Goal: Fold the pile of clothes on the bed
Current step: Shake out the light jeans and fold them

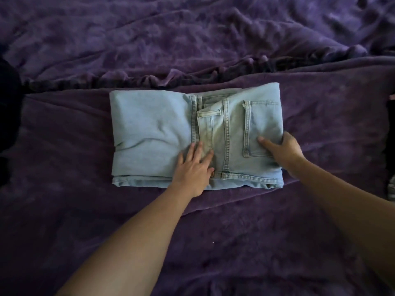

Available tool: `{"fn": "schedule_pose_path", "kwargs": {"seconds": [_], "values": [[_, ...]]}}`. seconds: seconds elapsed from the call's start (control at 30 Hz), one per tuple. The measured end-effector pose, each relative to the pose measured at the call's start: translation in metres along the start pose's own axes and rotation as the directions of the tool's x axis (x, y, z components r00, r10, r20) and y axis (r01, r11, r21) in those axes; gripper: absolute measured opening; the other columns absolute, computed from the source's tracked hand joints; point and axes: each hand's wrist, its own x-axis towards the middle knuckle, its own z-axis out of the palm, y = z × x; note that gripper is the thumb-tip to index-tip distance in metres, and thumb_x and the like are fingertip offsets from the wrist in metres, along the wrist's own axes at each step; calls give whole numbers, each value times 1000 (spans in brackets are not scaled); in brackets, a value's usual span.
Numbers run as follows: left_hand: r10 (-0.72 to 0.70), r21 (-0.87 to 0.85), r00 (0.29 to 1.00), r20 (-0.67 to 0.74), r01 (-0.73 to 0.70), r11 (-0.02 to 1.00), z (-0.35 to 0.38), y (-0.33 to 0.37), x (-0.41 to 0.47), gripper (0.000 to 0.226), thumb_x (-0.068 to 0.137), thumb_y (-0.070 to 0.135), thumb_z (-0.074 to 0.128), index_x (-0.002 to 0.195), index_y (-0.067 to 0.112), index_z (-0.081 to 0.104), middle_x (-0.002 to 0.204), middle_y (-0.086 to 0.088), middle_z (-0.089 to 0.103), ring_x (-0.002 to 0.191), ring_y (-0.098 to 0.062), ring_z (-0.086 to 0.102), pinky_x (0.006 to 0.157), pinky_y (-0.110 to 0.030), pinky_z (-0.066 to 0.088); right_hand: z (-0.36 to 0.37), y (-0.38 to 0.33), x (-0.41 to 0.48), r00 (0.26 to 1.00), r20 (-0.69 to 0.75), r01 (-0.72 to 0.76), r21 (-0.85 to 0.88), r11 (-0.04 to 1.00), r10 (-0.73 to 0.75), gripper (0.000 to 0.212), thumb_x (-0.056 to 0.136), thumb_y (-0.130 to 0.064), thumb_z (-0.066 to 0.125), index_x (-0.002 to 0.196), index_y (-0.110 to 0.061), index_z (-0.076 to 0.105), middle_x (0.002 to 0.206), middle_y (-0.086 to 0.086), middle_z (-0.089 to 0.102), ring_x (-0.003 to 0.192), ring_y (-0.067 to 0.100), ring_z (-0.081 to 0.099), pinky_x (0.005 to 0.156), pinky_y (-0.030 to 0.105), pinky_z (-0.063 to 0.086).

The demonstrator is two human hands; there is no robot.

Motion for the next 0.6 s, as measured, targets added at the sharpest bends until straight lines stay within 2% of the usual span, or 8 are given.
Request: {"fn": "schedule_pose_path", "kwargs": {"seconds": [0.1,0.2,0.3,0.37,0.4,0.47,0.53,0.6], "values": [[34,-2,998,52,-34,999,0,-5,6,57,102,44,23,152,25,5,161,-7,-8,147,-28,-8,117,-53,9,-3,-9,-8,996,-50,77,134,988,-71,53,73,-45,78,112,-17,57,106,1,65,97,22,64,83,40,55],[78,-49,996,-52,-80,996,-8,-10,-19,56,102,38,27,152,18,13,160,-7,8,147,-25,7,116,-45,19,-17,-42,-38,977,-93,205,132,970,-193,35,76,-35,74,102,-18,58,92,-3,66,90,23,66,72,34,53],[115,-161,980,-159,-141,977,-12,-26,-57,55,101,33,35,151,14,21,157,-7,23,140,-25,28,113,-36,26,-20,-101,-92,953,4,299,170,939,-304,58,68,-42,69,121,-23,54,96,-9,68,86,12,67,72,35,56],[95,-288,970,-225,-159,944,-16,-39,-81,50,99,28,41,147,14,34,149,-6,39,129,-24,41,108,-33,32,-4,-140,-122,926,24,376,54,925,-378,72,65,-48,66,131,-29,46,91,-12,66,85,14,66,73,34,54],[39,-367,961,-274,-142,919,-19,-47,-93,45,97,24,45,141,14,44,140,-6,48,123,-24,47,104,-30,36,11,-159,-135,905,27,426,-35,904,-426,73,67,-49,67,133,-31,42,87,-13,63,85,18,64,72,33,50],[-202,-541,911,-360,-27,841,-20,-69,-115,34,91,11,54,125,12,59,121,-7,61,109,-24,57,93,-25,40,56,-193,-156,860,61,510,-165,844,-507,74,72,-49,67,136,-31,36,86,-5,62,89,31,62,70,32,42],[-498,-705,798,-340,134,696,-16,-100,-136,32,86,-1,56,116,7,64,112,-12,65,101,-29,62,88,-28,43,113,-218,-167,840,169,542,-225,810,-515,74,76,-49,66,138,-27,32,96,6,63,95,36,61,72,35,41],[-679,-771,685,-263,274,574,-12,-136,-155,30,87,-3,53,114,5,64,110,-14,65,98,-33,63,87,-33,45,168,-228,-172,818,356,559,-309,770,-451,67,81,-49,62,136,-22,35,112,11,61,104,37,59,79,38,42]]}}
